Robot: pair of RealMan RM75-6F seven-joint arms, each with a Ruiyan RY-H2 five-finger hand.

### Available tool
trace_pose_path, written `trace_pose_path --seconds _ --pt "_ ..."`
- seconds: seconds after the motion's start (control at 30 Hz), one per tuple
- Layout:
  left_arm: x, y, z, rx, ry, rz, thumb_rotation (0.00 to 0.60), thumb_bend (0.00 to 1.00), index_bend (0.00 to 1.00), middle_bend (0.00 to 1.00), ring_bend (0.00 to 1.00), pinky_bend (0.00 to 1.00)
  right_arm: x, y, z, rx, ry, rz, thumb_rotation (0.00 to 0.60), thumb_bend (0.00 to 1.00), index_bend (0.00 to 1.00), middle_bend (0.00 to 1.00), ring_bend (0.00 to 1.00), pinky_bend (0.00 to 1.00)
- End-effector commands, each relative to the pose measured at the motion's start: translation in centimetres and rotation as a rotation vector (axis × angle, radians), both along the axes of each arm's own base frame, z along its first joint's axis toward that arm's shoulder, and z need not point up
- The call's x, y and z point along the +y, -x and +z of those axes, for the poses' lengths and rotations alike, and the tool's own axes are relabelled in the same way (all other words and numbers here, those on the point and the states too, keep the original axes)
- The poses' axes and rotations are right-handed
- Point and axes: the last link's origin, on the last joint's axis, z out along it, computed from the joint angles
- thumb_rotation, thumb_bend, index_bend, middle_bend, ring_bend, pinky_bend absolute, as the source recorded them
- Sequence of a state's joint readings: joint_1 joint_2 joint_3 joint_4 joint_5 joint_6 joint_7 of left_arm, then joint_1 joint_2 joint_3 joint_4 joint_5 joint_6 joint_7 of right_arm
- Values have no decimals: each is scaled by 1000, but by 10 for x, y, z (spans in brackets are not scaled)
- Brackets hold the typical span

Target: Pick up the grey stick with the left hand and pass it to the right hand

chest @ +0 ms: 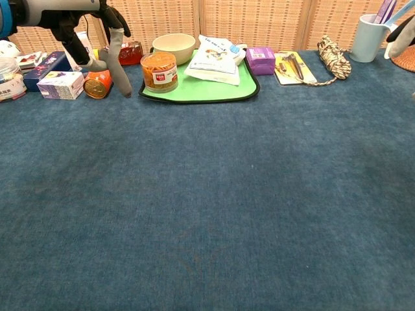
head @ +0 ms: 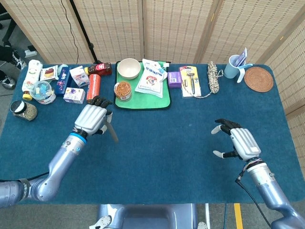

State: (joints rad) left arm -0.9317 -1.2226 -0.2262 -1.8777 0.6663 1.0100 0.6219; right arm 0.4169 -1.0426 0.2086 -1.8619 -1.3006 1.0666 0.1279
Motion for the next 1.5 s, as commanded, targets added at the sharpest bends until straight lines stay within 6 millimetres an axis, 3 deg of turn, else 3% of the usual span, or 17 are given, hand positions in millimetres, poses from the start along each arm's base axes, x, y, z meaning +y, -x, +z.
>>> trace_pose_path --seconds 0.03,0.47,0.93,1.5 --pt "-2 -11 -8 -5 11 -5 600 566 760 186 87 0 -6 -5 -7 -22 -13 -12 600 148 390 198 205 200" --pt "0 -38 -27 -24 -17 11 600 566 760 187 95 0 -22 -16 -27 -91 -40 -45 600 148 402 198 205 200" --pt "10 -66 -46 -101 -53 81 600 567 760 186 95 0 -27 -37 -53 -165 -62 -55 600 150 402 198 205 201" --pt "10 -98 -66 -124 -84 74 600 567 760 186 96 0 -34 -58 -70 -212 -39 -87 600 131 406 204 205 201"
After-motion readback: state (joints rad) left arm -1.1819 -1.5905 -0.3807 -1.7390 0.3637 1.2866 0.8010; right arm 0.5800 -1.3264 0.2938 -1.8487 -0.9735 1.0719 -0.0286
